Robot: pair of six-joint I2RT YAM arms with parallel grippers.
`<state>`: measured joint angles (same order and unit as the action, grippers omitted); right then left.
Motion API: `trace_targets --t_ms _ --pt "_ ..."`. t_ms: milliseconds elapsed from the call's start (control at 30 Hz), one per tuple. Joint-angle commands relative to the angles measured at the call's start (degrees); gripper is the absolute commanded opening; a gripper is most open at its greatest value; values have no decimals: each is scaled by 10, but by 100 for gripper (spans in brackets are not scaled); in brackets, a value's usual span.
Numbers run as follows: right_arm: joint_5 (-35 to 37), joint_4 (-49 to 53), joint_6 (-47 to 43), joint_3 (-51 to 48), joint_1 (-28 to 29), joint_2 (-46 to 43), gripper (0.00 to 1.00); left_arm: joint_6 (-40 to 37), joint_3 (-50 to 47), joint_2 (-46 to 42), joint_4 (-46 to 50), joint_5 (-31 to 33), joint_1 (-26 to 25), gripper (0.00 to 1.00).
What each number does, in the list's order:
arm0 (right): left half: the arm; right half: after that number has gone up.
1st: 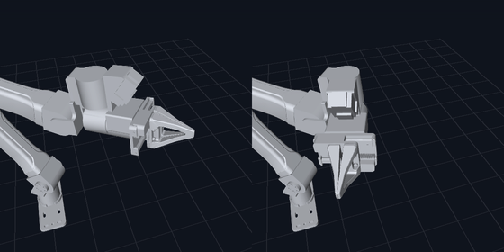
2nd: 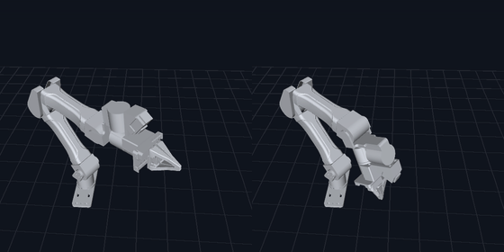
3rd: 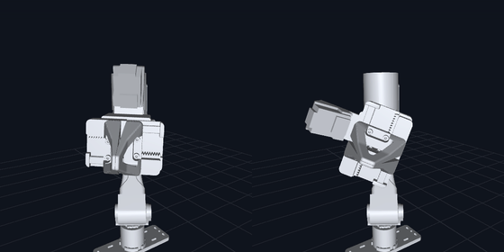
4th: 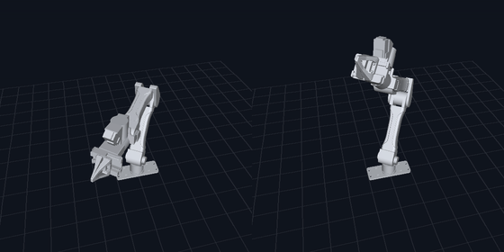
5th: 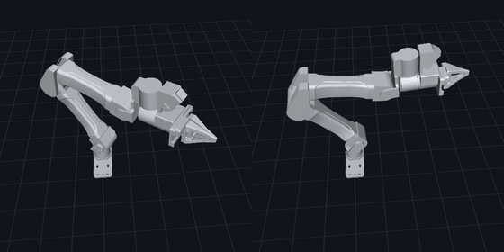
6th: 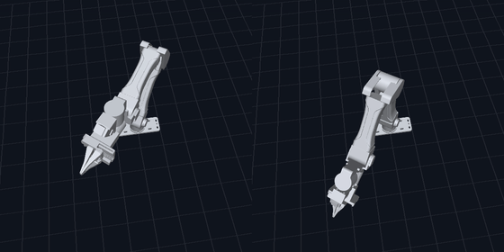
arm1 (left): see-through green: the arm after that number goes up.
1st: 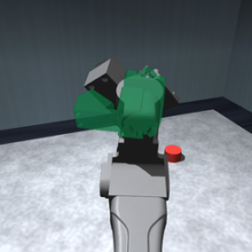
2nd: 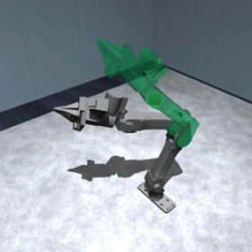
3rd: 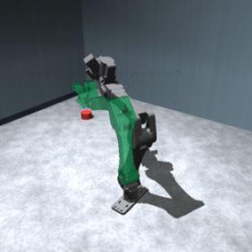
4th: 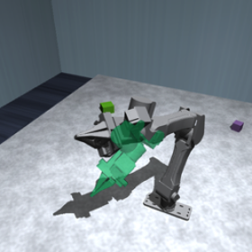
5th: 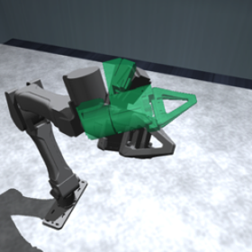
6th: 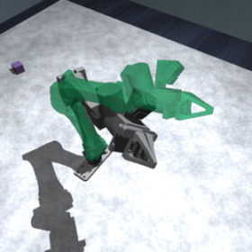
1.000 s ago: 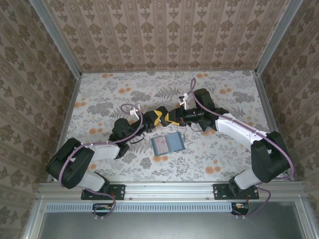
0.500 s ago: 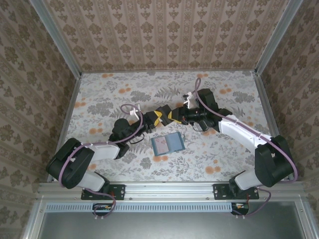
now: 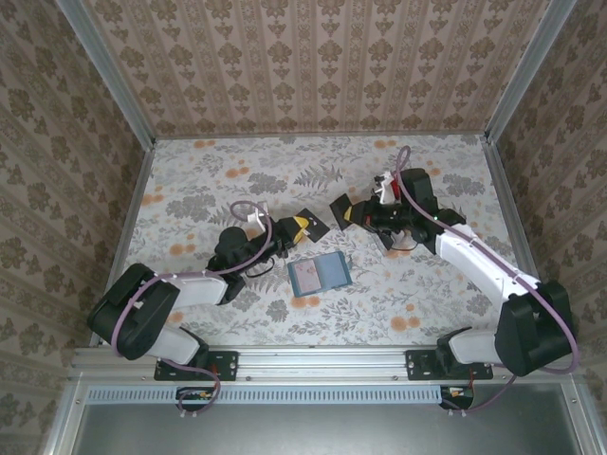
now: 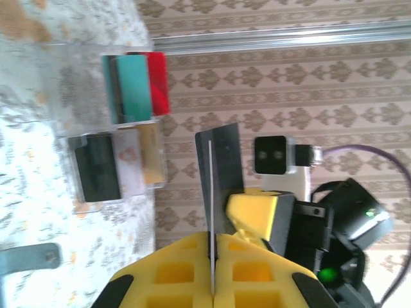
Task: Put the credit cards into the card holder
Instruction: Place the credit card in the storage box.
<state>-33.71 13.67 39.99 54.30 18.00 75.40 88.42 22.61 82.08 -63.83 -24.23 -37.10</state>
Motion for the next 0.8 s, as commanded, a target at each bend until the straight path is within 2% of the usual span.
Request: trace_targets --t_ms 0,100,200,267,367,500,767 --pt "146 166 -170 40 -3 -10 10 -66 -1 -28 103 -2 -7 0" --pt "233 219 -252 40 -3 5 10 -117 22 -58 233 3 -14 0" --pt "286 229 -289 42 -2 21 10 -196 76 -96 429 21 -29 0" --pt "355 238 -291 50 -1 25 9 -236 107 -114 510 34 -36 0" --pt "420 195 -309 29 -2 5 9 -251 118 -130 536 35 -39 0" --pt "344 176 -355 29 -2 24 9 -242 103 -137 530 41 -39 0" --pt "338 180 -366 34 -2 100 7 -238 98 -135 514 31 -39 0"
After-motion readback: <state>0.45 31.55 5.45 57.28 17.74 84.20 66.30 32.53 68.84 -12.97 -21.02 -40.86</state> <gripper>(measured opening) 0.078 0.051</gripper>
